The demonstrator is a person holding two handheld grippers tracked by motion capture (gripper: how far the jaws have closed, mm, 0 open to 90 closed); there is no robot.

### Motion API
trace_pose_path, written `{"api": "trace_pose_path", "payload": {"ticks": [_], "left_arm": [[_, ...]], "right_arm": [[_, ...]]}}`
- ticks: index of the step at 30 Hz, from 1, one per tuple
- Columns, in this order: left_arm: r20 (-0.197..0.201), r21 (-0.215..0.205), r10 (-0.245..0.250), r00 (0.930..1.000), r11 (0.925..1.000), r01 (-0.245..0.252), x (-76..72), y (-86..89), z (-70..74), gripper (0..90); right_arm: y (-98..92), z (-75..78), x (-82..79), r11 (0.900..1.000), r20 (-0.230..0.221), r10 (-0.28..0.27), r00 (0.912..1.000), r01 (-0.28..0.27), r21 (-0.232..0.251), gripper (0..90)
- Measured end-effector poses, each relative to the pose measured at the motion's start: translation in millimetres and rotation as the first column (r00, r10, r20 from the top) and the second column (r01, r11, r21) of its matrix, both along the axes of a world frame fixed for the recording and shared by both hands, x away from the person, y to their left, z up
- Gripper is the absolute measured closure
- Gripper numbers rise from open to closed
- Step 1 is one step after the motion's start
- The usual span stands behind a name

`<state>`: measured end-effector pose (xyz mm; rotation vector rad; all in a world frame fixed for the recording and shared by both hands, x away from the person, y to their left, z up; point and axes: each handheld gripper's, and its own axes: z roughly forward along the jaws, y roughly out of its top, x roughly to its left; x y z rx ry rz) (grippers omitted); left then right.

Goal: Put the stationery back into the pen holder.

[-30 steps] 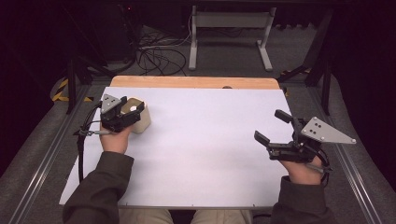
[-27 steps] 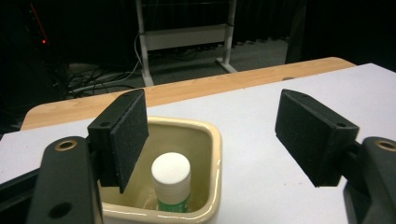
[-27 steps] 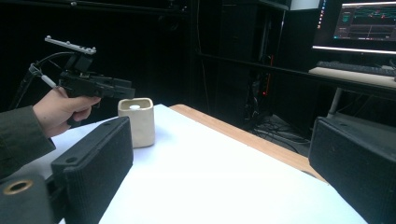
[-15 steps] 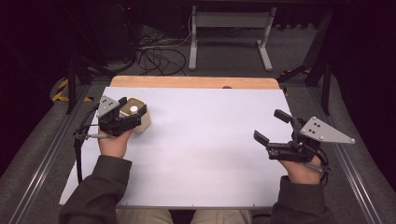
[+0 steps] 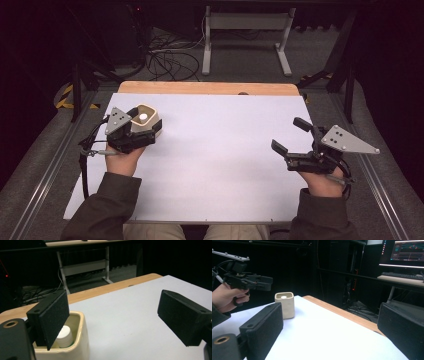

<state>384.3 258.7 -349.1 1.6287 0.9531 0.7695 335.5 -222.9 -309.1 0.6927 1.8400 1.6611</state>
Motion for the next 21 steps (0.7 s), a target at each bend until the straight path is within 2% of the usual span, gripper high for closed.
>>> {"api": "trace_pose_path", "payload": {"ticks": [11, 20, 21], "left_arm": [[0.015, -0.019, -0.039, 0.9991, 0.9991, 0.039, -18.0, 1.3, 4.7, 7.5], [0.059, -0.026, -0.067, 0.996, 0.9973, 0.068, -38.2, 6.6, 14.7, 5.2], [0.062, -0.029, -0.071, 0.9955, 0.9969, 0.073, -40.8, 7.6, 15.0, 4.8]], "right_arm": [[2.0, -1.3, 1.1, 1.0, -0.007, -0.007, 0.9999, 0.007, 0.009, 7.1], [2.4, -3.5, 3.9, 0.999, -0.015, -0.03, 0.9994, 0.03, 0.019, 7.1], [3.2, -3.4, 3.8, 0.999, -0.021, -0.031, 0.9993, 0.031, 0.032, 7.1]]}}
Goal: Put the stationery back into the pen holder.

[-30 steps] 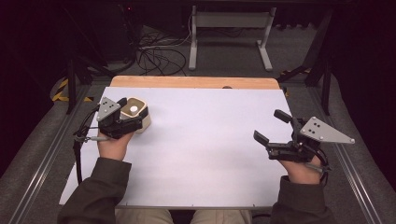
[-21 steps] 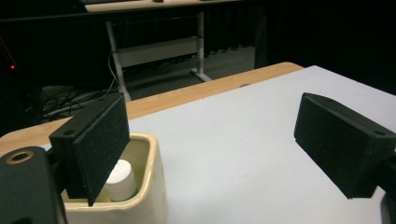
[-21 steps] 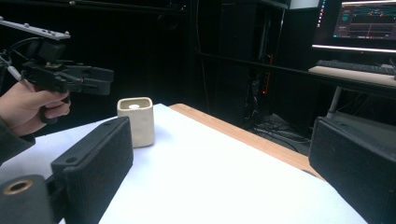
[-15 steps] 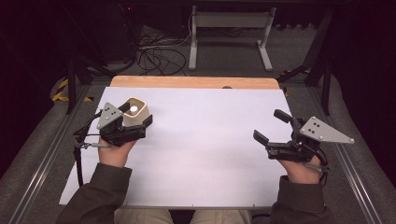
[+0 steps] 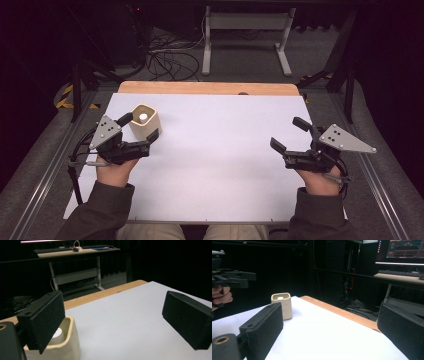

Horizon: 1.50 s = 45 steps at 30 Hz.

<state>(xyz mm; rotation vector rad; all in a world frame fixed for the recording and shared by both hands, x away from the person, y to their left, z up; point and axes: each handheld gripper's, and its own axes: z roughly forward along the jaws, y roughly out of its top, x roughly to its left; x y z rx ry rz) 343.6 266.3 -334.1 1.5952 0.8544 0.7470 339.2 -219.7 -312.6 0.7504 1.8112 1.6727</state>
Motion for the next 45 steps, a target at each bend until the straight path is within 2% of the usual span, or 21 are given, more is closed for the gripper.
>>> {"api": "trace_pose_path", "payload": {"ticks": [1, 8, 17, 33, 40, 45], "left_arm": [[0.001, -0.001, -0.002, 1.0, 1.0, 0.002, -2.6, 1.2, 0.1, 4.4], [0.025, -0.023, -0.015, 0.9996, 0.9996, 0.015, -16.8, 9.4, 2.2, 3.2], [0.045, -0.03, -0.05, 0.9978, 0.9983, 0.051, -32.7, 16.8, 5.0, 2.2], [0.086, -0.06, -0.068, 0.994, 0.9955, 0.073, -57.4, 34.5, 9.5, 2.0], [0.1, -0.065, -0.064, 0.9929, 0.9954, 0.071, -60.7, 39.5, 10.3, 2.2], [0.086, -0.067, -0.059, 0.9945, 0.9956, 0.065, -57.5, 39.6, 7.3, 2.3]], "right_arm": [[-0.5, -0.3, 0.7, 1.0, 0.006, -0.001, 1.0, 0.001, -0.01, 7.2], [0.0, -1.4, 1.4, 1.0, -0.007, -0.01, 0.9999, 0.01, 0.005, 7.1], [-1.4, -3.4, 1.7, 0.999, -0.015, -0.025, 0.9996, 0.025, 0.027, 7.2], [1.3, -4.6, 2.8, 0.999, -0.02, -0.034, 0.9992, 0.034, 0.033, 7.2], [1.8, -4.1, 2.6, 0.999, -0.015, -0.035, 0.9993, 0.036, 0.03, 7.1], [3.1, -4.9, 3.3, 0.999, -0.02, -0.034, 0.9992, 0.035, 0.025, 7.1]]}}
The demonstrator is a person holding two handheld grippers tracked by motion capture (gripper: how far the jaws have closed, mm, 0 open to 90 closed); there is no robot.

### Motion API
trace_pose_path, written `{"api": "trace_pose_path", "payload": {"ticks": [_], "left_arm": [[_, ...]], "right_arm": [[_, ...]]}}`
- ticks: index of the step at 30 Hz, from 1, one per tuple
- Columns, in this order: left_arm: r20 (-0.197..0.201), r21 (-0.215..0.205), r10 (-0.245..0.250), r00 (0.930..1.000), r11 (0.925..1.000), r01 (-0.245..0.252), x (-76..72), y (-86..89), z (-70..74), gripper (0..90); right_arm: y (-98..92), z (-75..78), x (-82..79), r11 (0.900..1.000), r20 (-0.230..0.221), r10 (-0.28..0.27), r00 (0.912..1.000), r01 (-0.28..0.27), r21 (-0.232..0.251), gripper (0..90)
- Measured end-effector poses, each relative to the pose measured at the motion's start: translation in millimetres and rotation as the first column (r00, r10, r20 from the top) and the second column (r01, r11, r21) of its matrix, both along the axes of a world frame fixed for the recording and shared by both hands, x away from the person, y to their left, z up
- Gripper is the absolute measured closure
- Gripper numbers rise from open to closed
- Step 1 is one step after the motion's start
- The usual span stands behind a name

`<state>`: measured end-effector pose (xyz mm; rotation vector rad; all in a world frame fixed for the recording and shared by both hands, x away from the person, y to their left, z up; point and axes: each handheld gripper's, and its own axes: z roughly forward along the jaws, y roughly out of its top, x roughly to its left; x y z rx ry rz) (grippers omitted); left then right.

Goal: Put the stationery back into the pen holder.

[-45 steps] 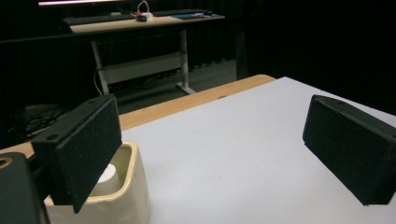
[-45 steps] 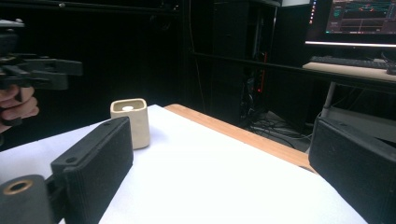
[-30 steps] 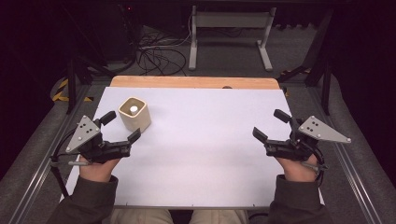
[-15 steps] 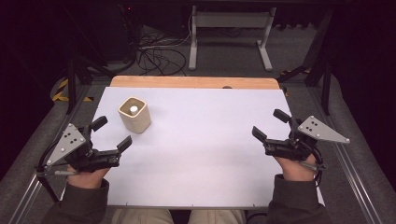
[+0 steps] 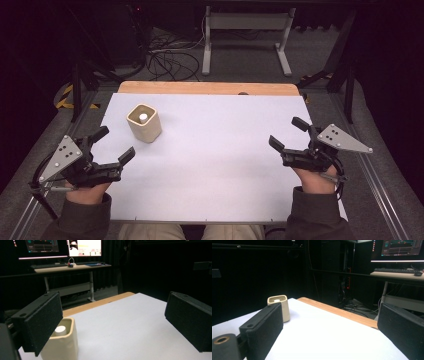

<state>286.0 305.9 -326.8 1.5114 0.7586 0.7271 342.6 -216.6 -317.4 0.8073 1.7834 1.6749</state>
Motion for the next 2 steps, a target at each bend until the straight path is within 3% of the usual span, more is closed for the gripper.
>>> {"api": "trace_pose_path", "payload": {"ticks": [2], "left_arm": [[-0.009, 0.007, 0.002, 1.0, 1.0, -0.002, 1.4, 0.0, -1.8, 2.3]], "right_arm": [[0.7, -0.5, 1.0, 1.0, 0.0, 0.003, 1.0, -0.003, -0.003, 7.1]]}}
